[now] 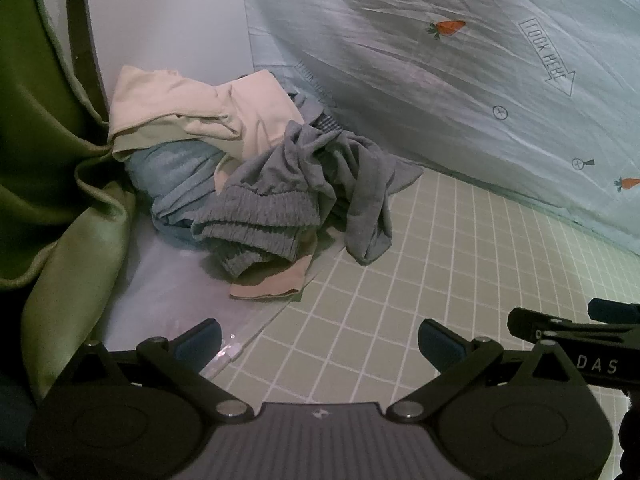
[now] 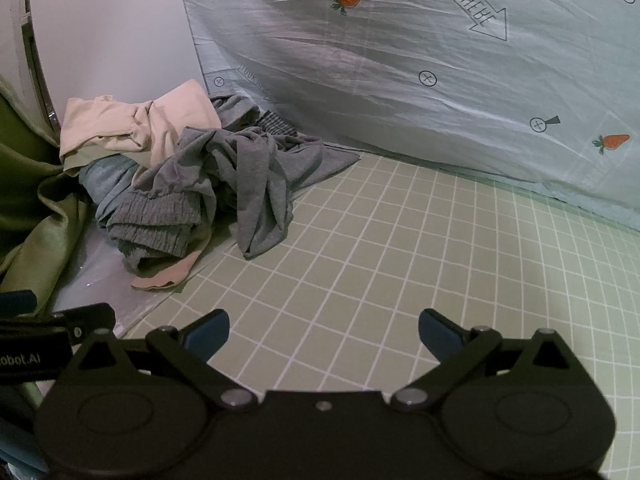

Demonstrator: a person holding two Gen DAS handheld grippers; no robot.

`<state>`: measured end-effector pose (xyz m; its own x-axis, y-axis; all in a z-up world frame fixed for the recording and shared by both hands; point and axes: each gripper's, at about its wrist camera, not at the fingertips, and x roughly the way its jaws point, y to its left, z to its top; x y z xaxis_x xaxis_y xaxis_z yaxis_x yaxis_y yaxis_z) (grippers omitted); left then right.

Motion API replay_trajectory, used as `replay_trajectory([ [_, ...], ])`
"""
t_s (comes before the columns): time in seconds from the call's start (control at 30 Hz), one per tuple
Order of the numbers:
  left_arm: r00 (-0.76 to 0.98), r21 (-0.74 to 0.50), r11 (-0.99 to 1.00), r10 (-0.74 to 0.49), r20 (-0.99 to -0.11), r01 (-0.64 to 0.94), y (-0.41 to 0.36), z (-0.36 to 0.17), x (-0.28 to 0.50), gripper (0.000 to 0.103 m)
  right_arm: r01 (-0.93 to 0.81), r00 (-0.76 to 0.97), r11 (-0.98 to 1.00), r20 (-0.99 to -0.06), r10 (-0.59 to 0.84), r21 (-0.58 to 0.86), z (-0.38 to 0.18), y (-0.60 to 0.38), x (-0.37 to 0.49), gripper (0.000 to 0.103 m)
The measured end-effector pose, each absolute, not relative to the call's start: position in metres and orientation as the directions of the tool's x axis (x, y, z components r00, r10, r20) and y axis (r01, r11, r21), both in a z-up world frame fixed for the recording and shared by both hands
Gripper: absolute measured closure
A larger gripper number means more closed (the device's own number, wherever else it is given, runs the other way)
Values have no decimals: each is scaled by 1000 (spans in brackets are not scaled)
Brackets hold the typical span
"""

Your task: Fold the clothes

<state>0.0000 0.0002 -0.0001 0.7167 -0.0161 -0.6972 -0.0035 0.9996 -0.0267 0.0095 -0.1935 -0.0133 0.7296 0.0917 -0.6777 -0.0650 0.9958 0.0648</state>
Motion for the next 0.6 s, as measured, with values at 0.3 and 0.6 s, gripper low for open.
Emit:
replay_trajectory([
  [0.3, 716, -23, 1000, -14, -698, -3, -1, -1, 1, 0, -62, 731, 996, -677, 89, 64, -14, -194, 12, 1],
  [0.6, 715, -26, 1000, -14, -699, -6, -3, -4, 1, 0, -58, 728, 996, -680, 90, 70, -15, -198, 11, 1],
])
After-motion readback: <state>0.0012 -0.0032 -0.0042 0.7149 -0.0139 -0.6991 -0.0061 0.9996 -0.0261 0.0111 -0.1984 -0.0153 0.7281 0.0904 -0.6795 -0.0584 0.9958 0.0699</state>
